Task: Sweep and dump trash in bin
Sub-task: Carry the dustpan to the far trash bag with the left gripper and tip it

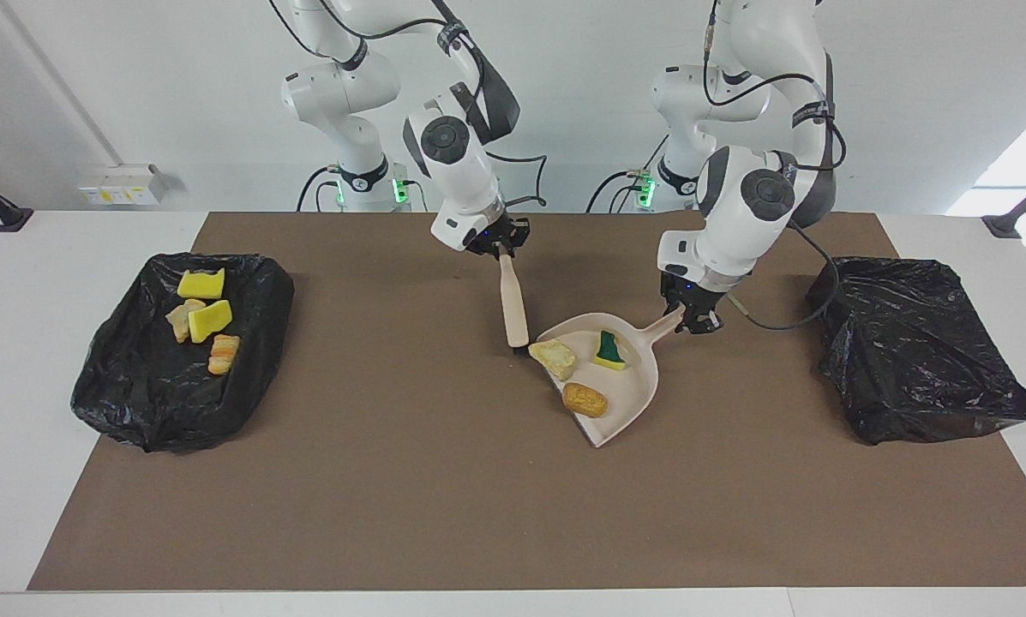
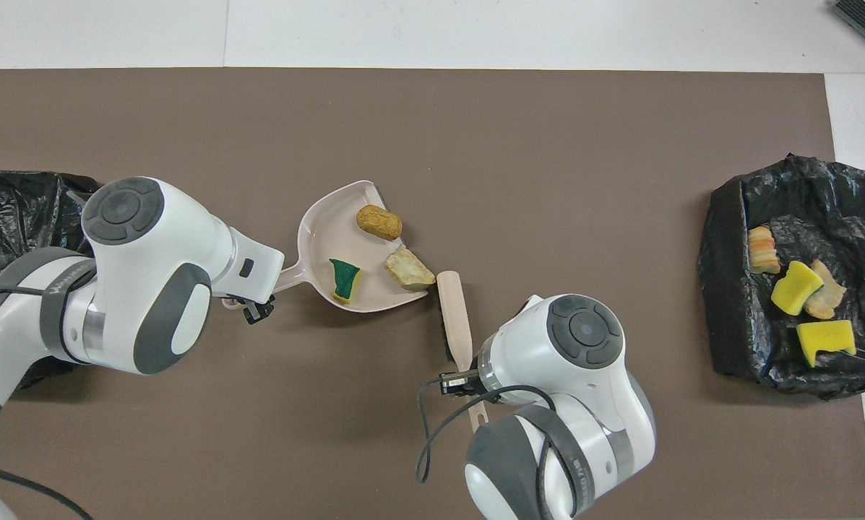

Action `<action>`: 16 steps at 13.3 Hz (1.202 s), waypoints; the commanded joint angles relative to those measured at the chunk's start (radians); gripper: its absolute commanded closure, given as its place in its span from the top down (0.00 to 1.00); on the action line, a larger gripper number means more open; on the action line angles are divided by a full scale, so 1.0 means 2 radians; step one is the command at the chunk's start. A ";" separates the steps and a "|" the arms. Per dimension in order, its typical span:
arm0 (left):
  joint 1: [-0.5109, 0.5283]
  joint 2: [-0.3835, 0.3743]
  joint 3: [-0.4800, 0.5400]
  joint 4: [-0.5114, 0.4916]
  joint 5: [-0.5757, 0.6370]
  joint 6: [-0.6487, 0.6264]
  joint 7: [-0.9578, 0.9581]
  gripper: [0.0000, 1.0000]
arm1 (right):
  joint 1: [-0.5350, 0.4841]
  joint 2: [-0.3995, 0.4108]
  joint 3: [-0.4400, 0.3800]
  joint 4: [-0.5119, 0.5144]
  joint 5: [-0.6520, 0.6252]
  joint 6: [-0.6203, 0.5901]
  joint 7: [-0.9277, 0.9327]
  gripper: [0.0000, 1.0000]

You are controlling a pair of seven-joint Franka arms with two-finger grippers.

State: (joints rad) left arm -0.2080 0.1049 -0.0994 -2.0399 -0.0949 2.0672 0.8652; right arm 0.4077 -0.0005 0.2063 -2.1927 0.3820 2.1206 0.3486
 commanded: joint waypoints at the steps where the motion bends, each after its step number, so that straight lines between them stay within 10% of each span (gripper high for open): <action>1: 0.019 -0.019 -0.002 -0.003 -0.008 -0.007 0.001 0.00 | 0.005 0.012 0.001 0.022 0.019 0.000 0.018 0.00; 16: 0.292 -0.046 0.000 0.061 -0.066 -0.065 0.139 0.00 | 0.002 0.000 -0.002 0.093 0.006 -0.123 0.021 0.00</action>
State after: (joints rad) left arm 0.3171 0.0105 -0.0877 -1.9671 -0.2027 1.9556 1.0962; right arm 0.4221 0.0179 0.1982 -2.0111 0.3986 1.9092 0.3867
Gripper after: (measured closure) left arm 0.670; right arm 0.744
